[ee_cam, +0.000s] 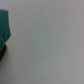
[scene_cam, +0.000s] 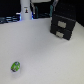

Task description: Open the kcup holder, insert the kcup into the holder, and close the kcup holder

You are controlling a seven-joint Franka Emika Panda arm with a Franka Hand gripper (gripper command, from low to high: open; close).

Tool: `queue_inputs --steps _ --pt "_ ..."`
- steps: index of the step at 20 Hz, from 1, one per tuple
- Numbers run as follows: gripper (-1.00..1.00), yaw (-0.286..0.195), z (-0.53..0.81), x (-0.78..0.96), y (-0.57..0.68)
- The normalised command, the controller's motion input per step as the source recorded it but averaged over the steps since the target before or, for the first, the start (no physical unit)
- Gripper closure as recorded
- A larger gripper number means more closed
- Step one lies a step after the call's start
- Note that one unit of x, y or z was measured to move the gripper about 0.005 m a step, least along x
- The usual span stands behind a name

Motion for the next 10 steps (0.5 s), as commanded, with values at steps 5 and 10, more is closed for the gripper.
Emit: queue_inputs --steps 5,10 --pt "-1.00 -0.103 0.09 -0.13 0.33" --pt "-1.00 -0.171 0.12 -0.37 0.57"
